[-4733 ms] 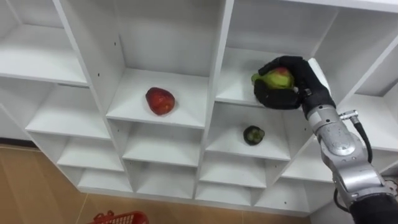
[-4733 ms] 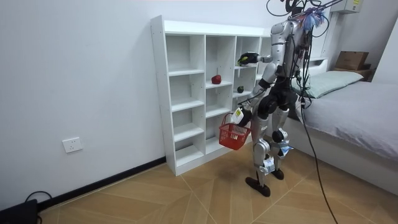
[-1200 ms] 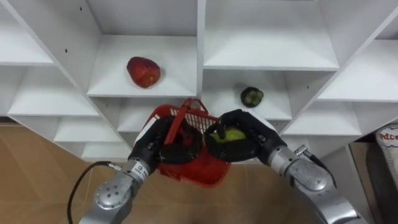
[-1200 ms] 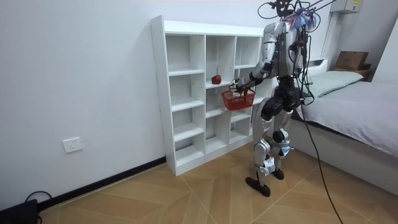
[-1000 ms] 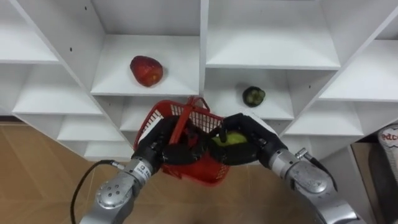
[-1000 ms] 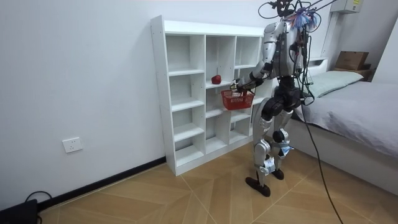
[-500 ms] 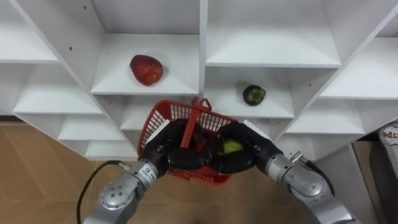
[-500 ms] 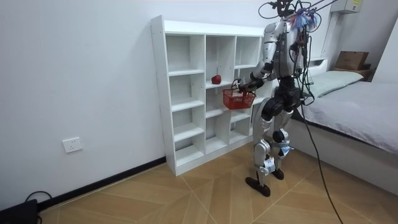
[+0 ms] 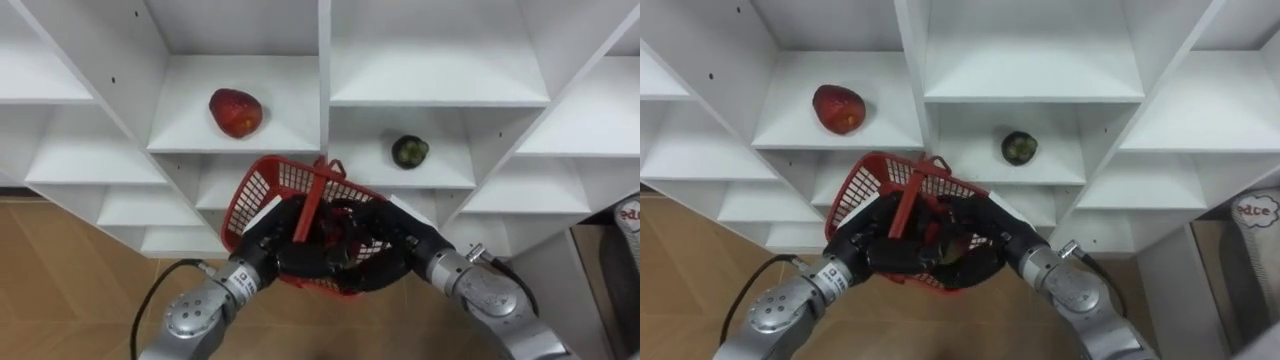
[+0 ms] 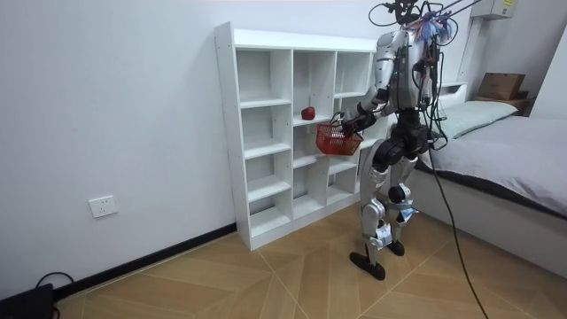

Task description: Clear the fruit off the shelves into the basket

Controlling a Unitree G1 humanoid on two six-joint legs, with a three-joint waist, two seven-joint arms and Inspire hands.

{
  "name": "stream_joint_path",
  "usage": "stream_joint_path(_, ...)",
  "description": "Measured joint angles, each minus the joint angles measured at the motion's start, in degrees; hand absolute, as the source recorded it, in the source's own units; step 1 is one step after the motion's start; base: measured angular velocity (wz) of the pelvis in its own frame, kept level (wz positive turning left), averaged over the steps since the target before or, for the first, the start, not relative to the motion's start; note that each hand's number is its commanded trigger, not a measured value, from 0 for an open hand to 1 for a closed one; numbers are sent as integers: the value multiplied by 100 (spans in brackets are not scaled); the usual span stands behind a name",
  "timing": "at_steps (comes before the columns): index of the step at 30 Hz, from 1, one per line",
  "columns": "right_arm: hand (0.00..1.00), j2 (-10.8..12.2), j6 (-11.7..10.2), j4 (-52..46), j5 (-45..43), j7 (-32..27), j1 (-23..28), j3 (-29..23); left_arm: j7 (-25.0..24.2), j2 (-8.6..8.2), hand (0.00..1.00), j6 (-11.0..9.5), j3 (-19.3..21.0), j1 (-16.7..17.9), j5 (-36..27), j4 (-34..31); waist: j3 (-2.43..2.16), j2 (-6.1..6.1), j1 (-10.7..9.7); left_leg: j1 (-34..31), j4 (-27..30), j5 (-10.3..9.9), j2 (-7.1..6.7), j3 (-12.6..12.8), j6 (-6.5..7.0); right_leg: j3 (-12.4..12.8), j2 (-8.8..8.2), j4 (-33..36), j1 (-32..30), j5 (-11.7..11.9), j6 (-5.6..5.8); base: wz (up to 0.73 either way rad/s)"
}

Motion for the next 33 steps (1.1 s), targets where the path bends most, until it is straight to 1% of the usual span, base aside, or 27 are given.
stream_joint_path(5,0,28,6,28,-35,9,0,15,-52,-1,100,2,-24,0,0,0,0,-1,-1,0,1,0,0,0,0,0,0,1,0,-1,1,0)
stream_joint_path(8,0,84,9,31,-36,3,0,18,-95,-12,100,4,-37,-1,0,-1,0,-1,-5,1,4,0,0,0,0,0,-1,2,0,-1,1,0)
stream_joint_path(18,0,94,22,32,-161,18,0,27,-111,-30,100,4,-32,0,8,-1,5,-10,-15,1,5,0,-1,3,0,13,2,2,-3,0,1,0)
stream_joint_path(24,0,95,22,31,-220,49,0,-11,-95,9,100,4,-18,30,17,-2,2,-11,2,0,-1,0,1,2,0,25,13,-3,-6,-1,0,0)
stream_joint_path(27,0,92,22,23,-231,23,0,-36,-79,57,100,4,-7,74,18,-2,-4,-13,10,2,-7,0,1,2,0,36,18,-2,-12,-1,0,0)
stream_joint_path(31,0,91,11,-65,-230,-21,0,-38,11,97,100,-2,35,141,29,0,-21,-31,10,59,-40,7,-7,8,-2,27,19,4,12,0,-1,-2)
stream_joint_path(33,0,95,-1,-76,-228,-70,0,-34,101,137,100,-2,41,239,38,1,-76,-66,9,118,-100,21,-12,26,-2,32,15,-9,44,-1,0,-4)
